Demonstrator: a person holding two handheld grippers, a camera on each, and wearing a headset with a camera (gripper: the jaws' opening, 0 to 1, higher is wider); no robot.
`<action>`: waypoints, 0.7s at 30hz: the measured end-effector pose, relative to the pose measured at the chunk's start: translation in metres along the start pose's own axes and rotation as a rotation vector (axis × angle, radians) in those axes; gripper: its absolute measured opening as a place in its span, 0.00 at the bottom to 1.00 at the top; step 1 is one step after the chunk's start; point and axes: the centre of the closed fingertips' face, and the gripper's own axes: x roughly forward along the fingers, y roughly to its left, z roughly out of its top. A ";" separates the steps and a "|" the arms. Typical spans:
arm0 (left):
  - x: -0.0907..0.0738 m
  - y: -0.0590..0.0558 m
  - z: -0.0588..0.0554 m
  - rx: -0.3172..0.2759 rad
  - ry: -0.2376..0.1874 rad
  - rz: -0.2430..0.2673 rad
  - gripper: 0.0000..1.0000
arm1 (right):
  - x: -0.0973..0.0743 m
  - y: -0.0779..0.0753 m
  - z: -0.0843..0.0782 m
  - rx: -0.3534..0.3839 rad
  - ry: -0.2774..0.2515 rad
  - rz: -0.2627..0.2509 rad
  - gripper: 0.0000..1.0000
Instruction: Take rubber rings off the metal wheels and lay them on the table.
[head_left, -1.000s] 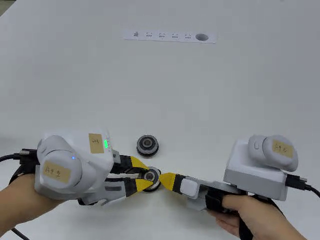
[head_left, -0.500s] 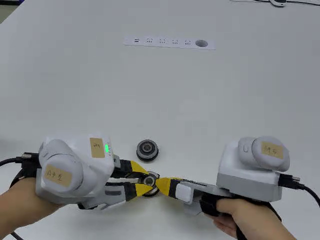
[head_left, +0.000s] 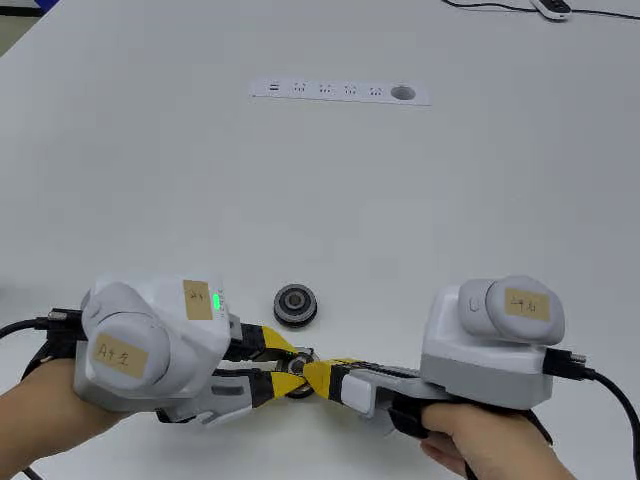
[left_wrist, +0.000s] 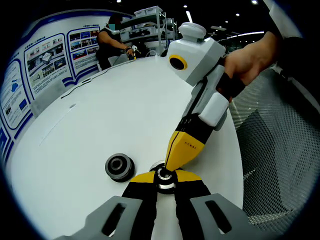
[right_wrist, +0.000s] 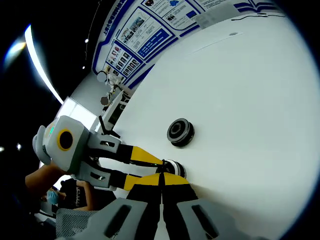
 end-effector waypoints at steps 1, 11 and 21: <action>0.000 0.000 0.000 0.000 0.000 0.001 0.12 | 0.000 -0.001 -0.001 -0.028 0.014 -0.006 0.00; 0.000 0.001 0.001 -0.002 0.001 0.003 0.12 | 0.000 -0.002 0.000 0.005 0.008 0.002 0.01; 0.000 0.000 0.000 0.002 -0.001 0.006 0.12 | -0.004 0.004 0.005 0.044 -0.012 0.028 0.01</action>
